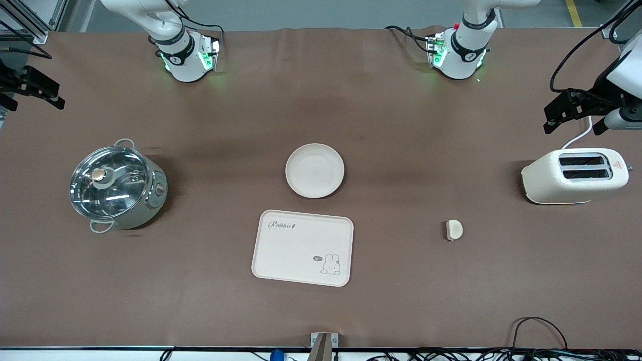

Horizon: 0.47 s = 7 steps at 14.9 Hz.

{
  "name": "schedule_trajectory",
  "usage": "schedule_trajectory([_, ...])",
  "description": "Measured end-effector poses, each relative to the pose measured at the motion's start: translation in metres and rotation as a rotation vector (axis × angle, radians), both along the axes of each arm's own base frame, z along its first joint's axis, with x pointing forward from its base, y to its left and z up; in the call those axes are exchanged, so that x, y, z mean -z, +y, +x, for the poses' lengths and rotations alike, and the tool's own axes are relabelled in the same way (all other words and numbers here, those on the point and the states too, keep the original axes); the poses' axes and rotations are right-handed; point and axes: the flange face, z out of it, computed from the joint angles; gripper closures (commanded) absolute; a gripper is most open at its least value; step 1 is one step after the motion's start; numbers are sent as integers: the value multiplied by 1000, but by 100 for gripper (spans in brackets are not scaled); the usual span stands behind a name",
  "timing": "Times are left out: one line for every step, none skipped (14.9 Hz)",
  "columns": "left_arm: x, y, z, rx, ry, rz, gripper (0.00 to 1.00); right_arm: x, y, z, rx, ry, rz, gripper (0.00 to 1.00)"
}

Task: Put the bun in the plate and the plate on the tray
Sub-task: 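Reach the left gripper to the bun while the right gripper moves toward the plate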

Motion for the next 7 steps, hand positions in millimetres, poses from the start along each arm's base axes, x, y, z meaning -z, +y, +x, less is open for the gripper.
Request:
schedule_trajectory([0,0,0,1,2,0,0,0,0,0,0,0,0,0])
schedule_trajectory([1,0,-1,2,10,1,0,0,0,0,0,0,0,0])
schedule_trajectory([1,-1,-2,3,20,2,0,0,0,0,0,0,0,0])
schedule_trajectory([2,-2,-3,5,28,3,0,0,0,0,0,0,2,0])
schedule_trajectory([4,-4,-4,9,42,6,0,0,1,0,-1,-1,11,0])
schedule_trajectory([11,-6,-4,13,65,11,0,0,4,0,-3,-2,31,0])
schedule_trajectory([26,-9,-1,18,99,18,0,1,8,1,-8,-2,60,0])
